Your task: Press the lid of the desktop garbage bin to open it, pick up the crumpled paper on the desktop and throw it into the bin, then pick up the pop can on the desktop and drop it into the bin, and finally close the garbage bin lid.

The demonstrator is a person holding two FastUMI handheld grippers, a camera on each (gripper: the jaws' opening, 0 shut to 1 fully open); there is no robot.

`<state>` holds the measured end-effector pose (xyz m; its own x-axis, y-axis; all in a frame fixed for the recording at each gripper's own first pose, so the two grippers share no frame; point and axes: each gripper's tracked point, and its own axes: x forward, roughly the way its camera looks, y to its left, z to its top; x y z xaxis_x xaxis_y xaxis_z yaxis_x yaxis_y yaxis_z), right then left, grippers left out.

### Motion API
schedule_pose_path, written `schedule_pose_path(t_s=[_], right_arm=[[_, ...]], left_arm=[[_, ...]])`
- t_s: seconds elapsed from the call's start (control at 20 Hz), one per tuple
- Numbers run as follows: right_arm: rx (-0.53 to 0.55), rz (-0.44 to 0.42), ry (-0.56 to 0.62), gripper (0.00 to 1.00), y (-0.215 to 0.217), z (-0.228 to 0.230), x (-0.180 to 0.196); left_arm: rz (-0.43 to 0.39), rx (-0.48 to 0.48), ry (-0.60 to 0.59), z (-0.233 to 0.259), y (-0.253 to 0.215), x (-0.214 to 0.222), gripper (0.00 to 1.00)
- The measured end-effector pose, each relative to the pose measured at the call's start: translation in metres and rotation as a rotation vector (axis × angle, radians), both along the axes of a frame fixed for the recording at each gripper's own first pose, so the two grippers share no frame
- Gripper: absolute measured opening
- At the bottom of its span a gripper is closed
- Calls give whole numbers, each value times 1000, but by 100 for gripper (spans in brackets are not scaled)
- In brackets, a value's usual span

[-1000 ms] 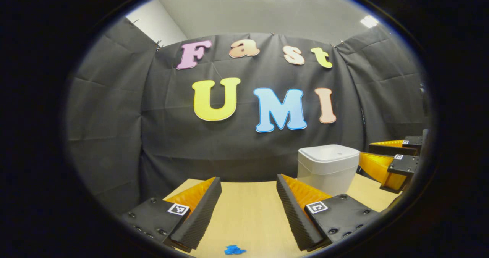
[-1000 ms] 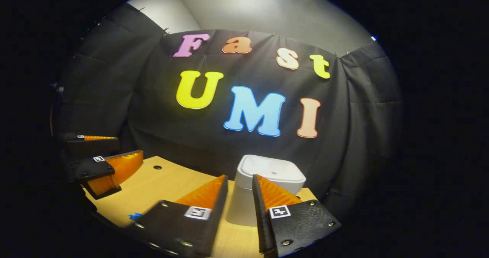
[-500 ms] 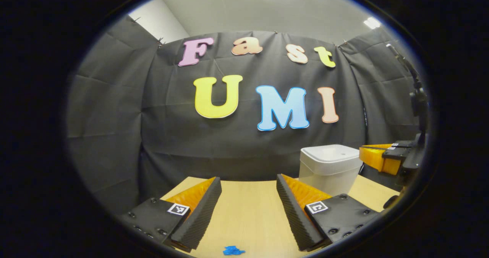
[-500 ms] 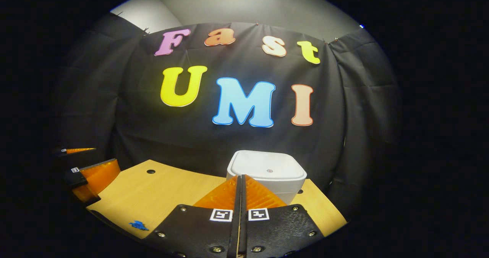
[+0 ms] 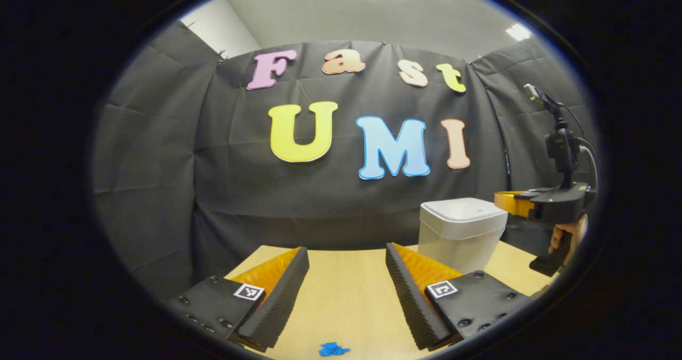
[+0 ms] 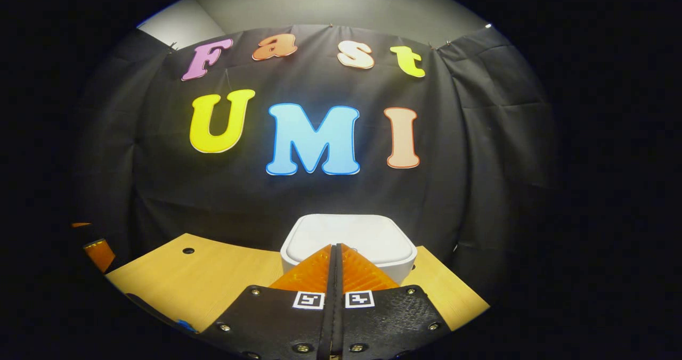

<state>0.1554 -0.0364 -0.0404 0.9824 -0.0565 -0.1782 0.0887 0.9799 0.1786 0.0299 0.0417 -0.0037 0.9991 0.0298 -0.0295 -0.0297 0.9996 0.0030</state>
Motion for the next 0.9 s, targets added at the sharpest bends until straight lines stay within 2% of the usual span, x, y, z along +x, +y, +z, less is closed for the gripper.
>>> schedule_pose_path(t_s=[0.05,0.1,0.15,0.5,0.9], right_arm=[[9,-9,13,0,-2,-3,5],[14,-18,22,0,-4,-5,11],[11,-29,36,0,-7,-8,17],[-20,-38,86,0,-19,-19,48],[-12,31,166,0,-21,-41,59]], left_arm=[[-12,5,1,0,0,2,95],[-23,9,2,1,1,4,95],[-31,10,1,1,4,5,100],[-18,4,23,-5,17,7,100],[8,-22,40,-12,-7,14,100]])
